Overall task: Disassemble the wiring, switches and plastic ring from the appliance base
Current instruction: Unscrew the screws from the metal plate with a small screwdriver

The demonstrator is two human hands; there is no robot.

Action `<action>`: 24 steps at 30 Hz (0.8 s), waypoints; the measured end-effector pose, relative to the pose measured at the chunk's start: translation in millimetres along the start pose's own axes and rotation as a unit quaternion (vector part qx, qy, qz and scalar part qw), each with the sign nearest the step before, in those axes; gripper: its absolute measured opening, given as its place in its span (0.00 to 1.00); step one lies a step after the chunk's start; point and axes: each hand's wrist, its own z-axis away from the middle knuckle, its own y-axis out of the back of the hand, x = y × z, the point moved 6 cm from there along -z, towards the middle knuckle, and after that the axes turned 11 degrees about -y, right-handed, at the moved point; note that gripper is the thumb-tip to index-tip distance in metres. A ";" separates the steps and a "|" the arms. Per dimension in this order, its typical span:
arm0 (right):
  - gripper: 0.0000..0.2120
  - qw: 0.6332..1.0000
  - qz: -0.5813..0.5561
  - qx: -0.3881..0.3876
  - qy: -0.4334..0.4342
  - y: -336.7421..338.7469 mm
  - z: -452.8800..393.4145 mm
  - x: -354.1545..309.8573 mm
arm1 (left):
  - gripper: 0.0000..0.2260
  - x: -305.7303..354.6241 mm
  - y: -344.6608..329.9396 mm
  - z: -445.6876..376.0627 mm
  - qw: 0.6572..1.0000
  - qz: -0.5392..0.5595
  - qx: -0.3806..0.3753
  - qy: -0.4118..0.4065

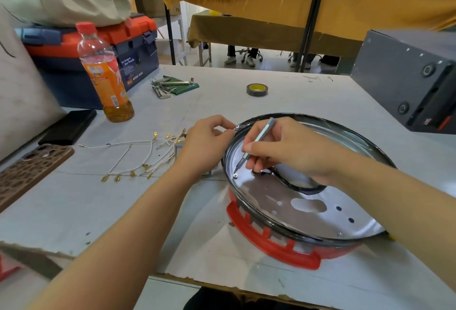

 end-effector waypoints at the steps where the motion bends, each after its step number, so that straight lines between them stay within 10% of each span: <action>1: 0.03 1.000 -0.001 0.002 0.000 -0.4 -0.7 0.5 | 0.05 -0.9 -0.3 0.6 1.000 0.012 0.008 0.000; 24: 0.08 0.970 0.237 0.053 -0.004 -6.8 -5.4 -31.9 | 0.06 -7.3 -1.3 1.2 0.998 0.055 0.009 -0.028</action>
